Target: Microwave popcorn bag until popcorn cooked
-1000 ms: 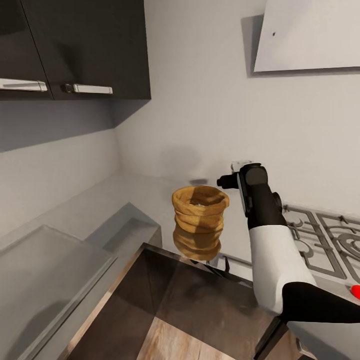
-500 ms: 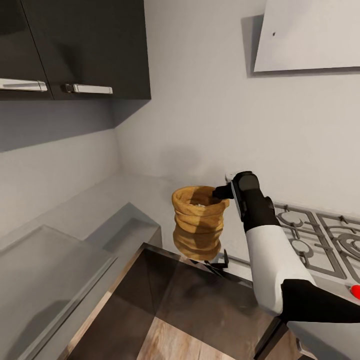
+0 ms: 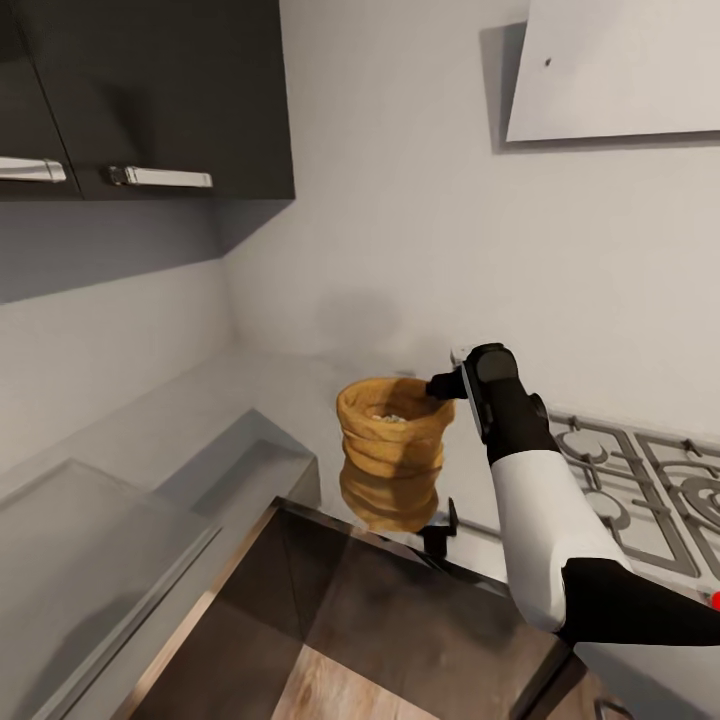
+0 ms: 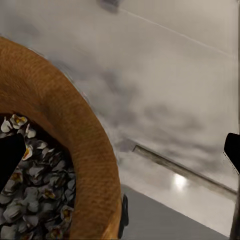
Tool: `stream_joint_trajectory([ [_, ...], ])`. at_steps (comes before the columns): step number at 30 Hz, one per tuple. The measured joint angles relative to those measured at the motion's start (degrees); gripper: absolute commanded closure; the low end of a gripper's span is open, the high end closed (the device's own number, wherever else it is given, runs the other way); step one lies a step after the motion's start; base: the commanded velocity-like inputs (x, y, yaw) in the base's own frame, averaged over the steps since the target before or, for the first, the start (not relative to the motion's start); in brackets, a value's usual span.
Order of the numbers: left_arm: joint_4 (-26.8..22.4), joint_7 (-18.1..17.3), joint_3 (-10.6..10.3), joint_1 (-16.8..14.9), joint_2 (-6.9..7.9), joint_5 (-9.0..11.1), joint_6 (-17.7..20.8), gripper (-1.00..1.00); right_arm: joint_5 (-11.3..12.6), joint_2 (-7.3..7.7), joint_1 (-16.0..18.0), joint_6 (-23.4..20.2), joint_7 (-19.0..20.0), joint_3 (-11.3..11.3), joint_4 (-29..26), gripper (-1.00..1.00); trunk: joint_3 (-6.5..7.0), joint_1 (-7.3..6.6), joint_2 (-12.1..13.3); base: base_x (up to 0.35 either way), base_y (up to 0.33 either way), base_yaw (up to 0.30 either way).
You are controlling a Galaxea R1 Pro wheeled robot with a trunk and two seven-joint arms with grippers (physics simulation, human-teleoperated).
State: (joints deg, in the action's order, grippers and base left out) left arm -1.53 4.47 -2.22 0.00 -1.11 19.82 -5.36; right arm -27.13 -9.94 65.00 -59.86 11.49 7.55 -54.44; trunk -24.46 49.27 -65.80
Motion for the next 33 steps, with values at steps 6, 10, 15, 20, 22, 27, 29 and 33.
stream_joint_trajectory([
  [6,0.0,0.07,0.01,0.0,0.02,0.01,-0.05,-1.0,0.24,0.0,0.0,0.0,0.2,0.17,0.06,-1.0,0.0,0.01,0.0,0.015,-0.009,0.0],
  [10,0.0,0.06,-0.01,0.0,0.0,0.01,-0.05,-1.0,0.51,0.0,-0.03,0.0,0.45,0.25,0.23,-1.0,0.0,0.01,0.0,0.001,0.0,0.0],
  [15,0.0,0.07,-0.04,0.0,-0.01,0.01,-0.05,-1.0,0.77,0.01,-0.02,0.0,0.59,0.3,3.44,-1.0,0.0,0.01,0.01,0.0,0.0,0.0],
  [20,0.0,0.07,-0.04,0.01,-0.02,0.01,-0.05,-1.0,0.76,0.01,-0.01,0.01,0.51,0.32,4.63,-1.0,0.01,0.0,-0.01,0.0,0.0,0.0],
  [22,0.0,0.07,-0.03,0.01,-0.02,0.01,-0.05,-1.0,0.77,0.01,-0.02,0.01,0.6,0.42,4.5,-1.0,0.01,0.01,-0.01,0.0,0.0,0.0],
  [27,0.0,0.07,0.01,0.0,-0.02,0.01,-0.06,-1.0,0.71,0.01,0.0,0.01,0.67,0.49,4.64,-1.0,0.01,0.0,-0.01,0.0,0.0,0.0],
  [29,0.0,0.08,0.01,0.0,-0.02,0.01,-0.05,-1.0,0.73,0.01,-0.02,0.01,0.69,0.49,4.51,1.0,0.01,0.01,-0.01,0.0,0.0,0.0],
  [33,0.01,0.08,0.01,0.0,-0.02,0.01,-0.06,-1.0,0.29,0.01,0.01,0.04,0.66,0.48,4.62,1.0,0.01,0.01,-0.01,0.0,0.0,0.0],
])
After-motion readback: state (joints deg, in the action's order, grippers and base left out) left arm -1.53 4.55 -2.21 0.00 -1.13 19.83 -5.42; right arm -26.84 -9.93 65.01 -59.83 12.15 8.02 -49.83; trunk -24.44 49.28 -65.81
